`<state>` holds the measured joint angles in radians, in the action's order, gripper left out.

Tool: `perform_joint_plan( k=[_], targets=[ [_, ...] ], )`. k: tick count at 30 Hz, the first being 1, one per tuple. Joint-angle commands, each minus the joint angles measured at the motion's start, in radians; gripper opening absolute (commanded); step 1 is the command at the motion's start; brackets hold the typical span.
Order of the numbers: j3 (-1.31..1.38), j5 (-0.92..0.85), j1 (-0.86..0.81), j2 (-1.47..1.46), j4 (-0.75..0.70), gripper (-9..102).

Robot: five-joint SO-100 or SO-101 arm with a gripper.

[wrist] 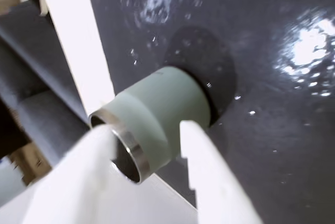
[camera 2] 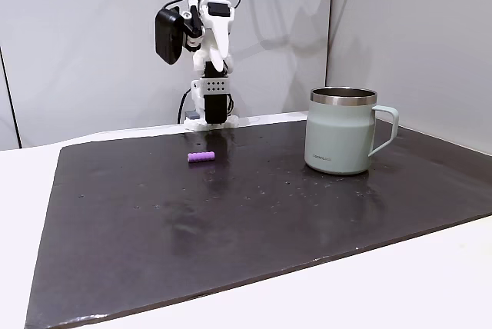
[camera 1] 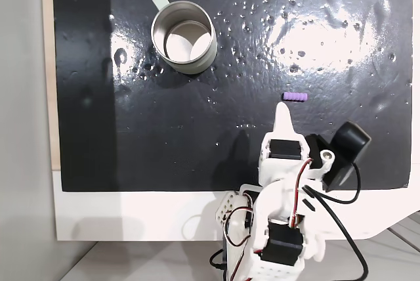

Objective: Grasp a pengrip and put it in the cup.

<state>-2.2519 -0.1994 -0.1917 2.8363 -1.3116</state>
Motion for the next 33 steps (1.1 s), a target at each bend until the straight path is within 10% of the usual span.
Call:
perform_joint_plan(
  k=[1,33],
  targets=[
    [0.176,-0.052,-0.092,-0.121,-0.072,23],
    [0.716,-0.272,-0.187,-1.137,-0.250,26]
  ],
)
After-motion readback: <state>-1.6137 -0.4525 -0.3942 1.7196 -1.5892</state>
